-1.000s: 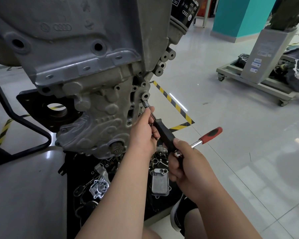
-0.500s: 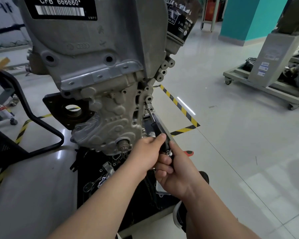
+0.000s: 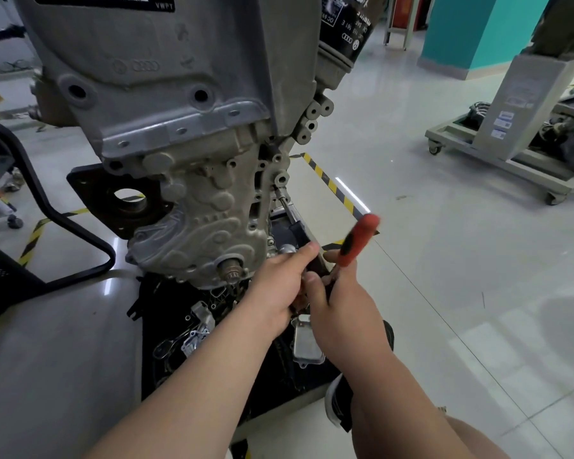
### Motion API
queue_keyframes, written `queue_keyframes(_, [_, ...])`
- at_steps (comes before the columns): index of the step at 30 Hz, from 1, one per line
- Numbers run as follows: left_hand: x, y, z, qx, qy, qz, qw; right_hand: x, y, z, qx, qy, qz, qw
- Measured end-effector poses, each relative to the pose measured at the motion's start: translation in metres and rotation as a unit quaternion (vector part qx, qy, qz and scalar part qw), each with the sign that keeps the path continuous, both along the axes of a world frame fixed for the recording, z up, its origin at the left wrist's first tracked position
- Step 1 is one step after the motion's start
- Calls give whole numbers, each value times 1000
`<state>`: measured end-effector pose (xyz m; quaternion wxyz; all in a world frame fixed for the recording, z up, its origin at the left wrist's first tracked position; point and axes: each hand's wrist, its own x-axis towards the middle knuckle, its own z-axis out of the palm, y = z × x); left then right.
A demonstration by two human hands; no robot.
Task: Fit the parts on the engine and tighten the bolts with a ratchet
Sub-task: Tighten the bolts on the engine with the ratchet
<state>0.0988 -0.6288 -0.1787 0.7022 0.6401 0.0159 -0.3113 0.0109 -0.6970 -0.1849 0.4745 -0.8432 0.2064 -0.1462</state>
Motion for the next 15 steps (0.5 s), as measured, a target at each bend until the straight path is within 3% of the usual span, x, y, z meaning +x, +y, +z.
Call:
queue_keyframes(3, [2,0,0,0,1,15,1000,-6,8,-4,-19,-7,-10,1000])
queue_keyframes(9, [0,-1,1,21,15,23,999,-4,15,-11,93,-30,-44,994])
queue_keyframes(13, [2,1,2,25,27,21,999,3,15,-6,242,-14,-57,969])
queue_keyframes(15, [4,4,2,32,17,13,999,4,16,-1,365,-16,-53,929])
